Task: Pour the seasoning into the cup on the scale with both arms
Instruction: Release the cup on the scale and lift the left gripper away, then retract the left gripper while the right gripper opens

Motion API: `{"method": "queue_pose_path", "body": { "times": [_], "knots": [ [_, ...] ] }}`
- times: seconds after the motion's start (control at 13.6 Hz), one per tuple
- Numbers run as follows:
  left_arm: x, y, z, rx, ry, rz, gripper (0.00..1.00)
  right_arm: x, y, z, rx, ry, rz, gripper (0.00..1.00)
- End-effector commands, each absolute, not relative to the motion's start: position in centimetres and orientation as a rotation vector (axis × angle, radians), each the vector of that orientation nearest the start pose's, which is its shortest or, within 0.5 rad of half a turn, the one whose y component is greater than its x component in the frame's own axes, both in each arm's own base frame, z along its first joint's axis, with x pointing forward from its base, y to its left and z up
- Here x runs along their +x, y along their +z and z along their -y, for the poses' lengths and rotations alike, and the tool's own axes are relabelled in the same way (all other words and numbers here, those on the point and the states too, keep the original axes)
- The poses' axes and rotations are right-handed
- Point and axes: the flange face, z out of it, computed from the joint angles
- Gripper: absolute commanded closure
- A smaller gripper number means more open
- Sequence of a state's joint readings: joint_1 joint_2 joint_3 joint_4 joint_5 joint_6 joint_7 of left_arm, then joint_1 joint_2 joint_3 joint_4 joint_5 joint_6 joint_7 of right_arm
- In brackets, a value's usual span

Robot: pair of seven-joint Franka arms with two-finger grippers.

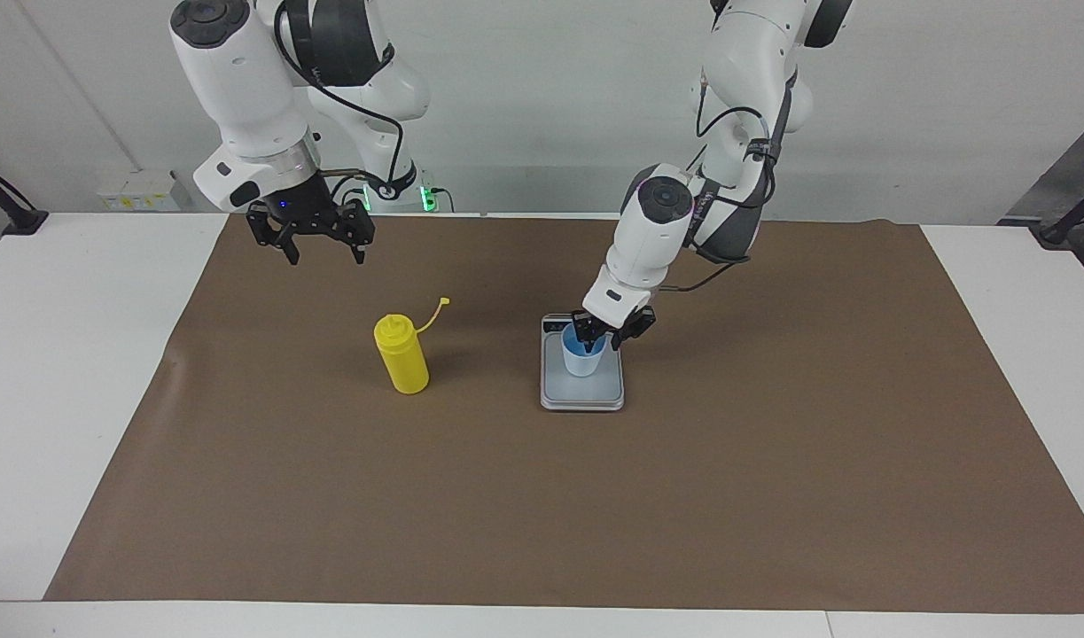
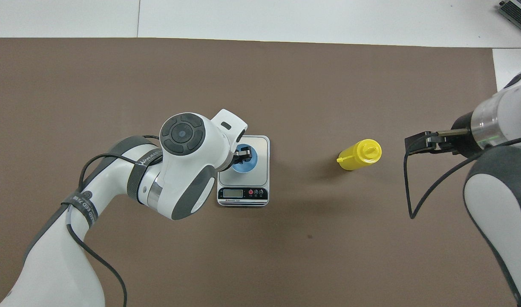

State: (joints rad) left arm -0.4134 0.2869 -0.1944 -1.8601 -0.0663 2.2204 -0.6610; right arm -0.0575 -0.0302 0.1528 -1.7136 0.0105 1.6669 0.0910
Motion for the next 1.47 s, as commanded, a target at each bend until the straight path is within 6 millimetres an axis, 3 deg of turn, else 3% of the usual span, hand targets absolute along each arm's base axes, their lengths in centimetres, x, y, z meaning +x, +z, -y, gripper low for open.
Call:
{"method": "queue_pose_path", "body": {
  "times": [0.0,0.29,0.44,0.81,0.96,1.18,1.4],
  "knots": [
    [52.8,40.7,33.8,-3.237,-0.068,0.190,0.00,54.0,58.2,-5.4,-3.123,0.006,0.028,0.00],
    [54.5,45.7,27.5,-3.146,-0.150,0.222,0.00,54.2,58.7,-5.4,-3.122,-0.011,0.035,0.00],
    [55.1,46.6,25.1,-3.122,-0.115,0.156,0.00,54.2,58.8,-5.3,-3.120,-0.014,0.114,0.00],
    [55.9,51.0,16.2,-3.096,-0.102,-0.002,0.00,54.2,59.6,-5.2,-3.116,-0.039,0.199,0.00],
    [56.0,52.3,12.2,-3.098,-0.083,-0.049,0.00,54.1,59.5,-5.0,-3.107,-0.026,0.325,0.00],
    [55.3,54.9,9.3,-3.095,-0.063,-0.067,0.00,54.4,59.1,-4.5,-3.066,-0.047,0.478,0.00],
    [55.6,58.2,6.7,-3.125,-0.053,-0.059,0.00,55.1,56.8,0.0,-2.891,-0.165,0.665,0.00]
  ]
}}
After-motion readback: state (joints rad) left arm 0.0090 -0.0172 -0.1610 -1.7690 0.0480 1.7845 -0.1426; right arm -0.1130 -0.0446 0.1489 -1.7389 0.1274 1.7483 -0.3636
